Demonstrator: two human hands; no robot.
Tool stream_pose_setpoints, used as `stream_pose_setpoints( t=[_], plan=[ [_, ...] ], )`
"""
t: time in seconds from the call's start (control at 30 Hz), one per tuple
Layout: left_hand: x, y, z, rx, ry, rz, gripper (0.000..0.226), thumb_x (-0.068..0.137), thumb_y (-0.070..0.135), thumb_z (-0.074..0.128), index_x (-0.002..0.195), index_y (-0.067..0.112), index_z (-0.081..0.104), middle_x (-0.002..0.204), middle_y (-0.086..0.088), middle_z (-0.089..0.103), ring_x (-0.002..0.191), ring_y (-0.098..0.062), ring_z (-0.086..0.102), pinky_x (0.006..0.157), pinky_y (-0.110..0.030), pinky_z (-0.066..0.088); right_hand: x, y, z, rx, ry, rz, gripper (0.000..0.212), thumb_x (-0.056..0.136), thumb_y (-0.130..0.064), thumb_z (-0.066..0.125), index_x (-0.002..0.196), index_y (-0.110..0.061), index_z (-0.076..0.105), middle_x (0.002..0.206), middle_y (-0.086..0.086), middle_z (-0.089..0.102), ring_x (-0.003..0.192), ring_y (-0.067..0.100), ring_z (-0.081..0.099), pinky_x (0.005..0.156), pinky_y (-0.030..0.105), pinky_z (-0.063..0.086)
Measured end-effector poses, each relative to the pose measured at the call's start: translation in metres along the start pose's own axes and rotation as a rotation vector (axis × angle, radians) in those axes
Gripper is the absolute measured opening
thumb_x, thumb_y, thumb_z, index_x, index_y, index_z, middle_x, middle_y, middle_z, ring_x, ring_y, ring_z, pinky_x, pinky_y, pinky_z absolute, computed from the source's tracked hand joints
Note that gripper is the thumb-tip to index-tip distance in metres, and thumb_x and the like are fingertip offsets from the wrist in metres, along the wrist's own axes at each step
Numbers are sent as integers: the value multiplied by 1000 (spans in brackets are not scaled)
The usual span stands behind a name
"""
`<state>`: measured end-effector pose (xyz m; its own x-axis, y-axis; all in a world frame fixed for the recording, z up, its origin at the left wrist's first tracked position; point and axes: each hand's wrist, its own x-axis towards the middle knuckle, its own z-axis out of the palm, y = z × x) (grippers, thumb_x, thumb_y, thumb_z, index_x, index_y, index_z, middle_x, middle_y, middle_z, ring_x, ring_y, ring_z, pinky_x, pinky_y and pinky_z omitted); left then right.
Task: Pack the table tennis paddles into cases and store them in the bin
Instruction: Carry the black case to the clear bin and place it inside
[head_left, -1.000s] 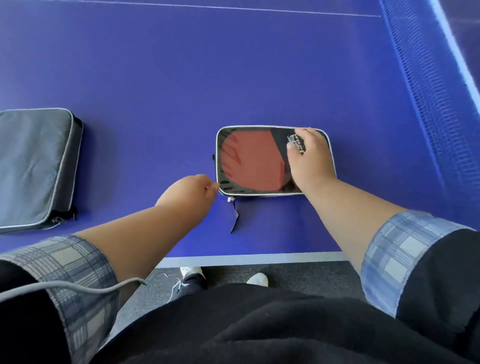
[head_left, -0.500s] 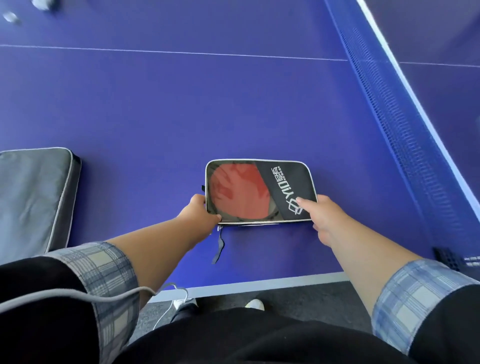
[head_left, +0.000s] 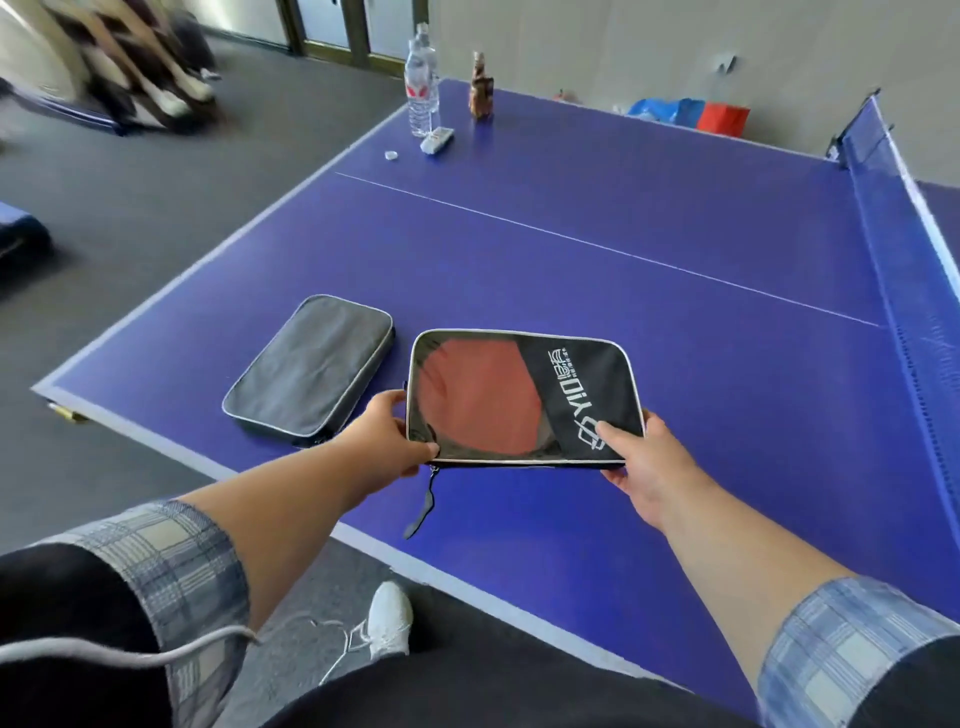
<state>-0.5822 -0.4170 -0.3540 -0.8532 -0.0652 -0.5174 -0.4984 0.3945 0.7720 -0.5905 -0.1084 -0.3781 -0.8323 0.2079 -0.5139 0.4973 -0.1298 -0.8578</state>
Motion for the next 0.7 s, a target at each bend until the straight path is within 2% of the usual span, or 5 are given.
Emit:
stream_pose_setpoints(
  t=[0.13,0.2,0.4,0.57,0.7],
  plan=[
    [-17,-23,-54,-85,23,-26,59,78,4,79,130,17,54,101,-3,71,87,-18,70,82,-37,61,-8,-16,59,-30,-138,-47,43,90,-12,73,127,-25,55,116,0,72,103,19,70,76,34,55],
    [-20,-37,-78,-209,32,-57,55,79,4,78,125,16,52,106,-5,70,92,-20,71,80,-36,61,-12,-20,87,-49,-177,-57,45,90,-11,72,129,-26,54,117,0,72,105,20,70,75,35,55],
    [1,-57,-149,-773,39,-108,43,87,36,73,112,3,65,102,-15,76,91,-31,74,73,-41,61,-10,-29,170,-101,-262,-54,39,92,-10,70,124,-29,59,109,-3,77,83,11,76,59,24,56],
    [36,-64,-201,-886,66,-95,38,88,30,74,116,11,58,97,-11,78,84,-30,75,66,-43,60,-2,-39,266,221,-65,-17,65,90,-8,72,146,-23,42,124,5,69,104,24,72,86,42,60],
    [62,-63,-217,-961,-8,-106,38,87,23,75,117,16,51,107,-15,74,90,-37,74,76,-58,58,-13,-6,366,371,-35,168,39,86,-22,78,122,-21,63,112,9,76,92,29,76,67,44,62]
  ],
)
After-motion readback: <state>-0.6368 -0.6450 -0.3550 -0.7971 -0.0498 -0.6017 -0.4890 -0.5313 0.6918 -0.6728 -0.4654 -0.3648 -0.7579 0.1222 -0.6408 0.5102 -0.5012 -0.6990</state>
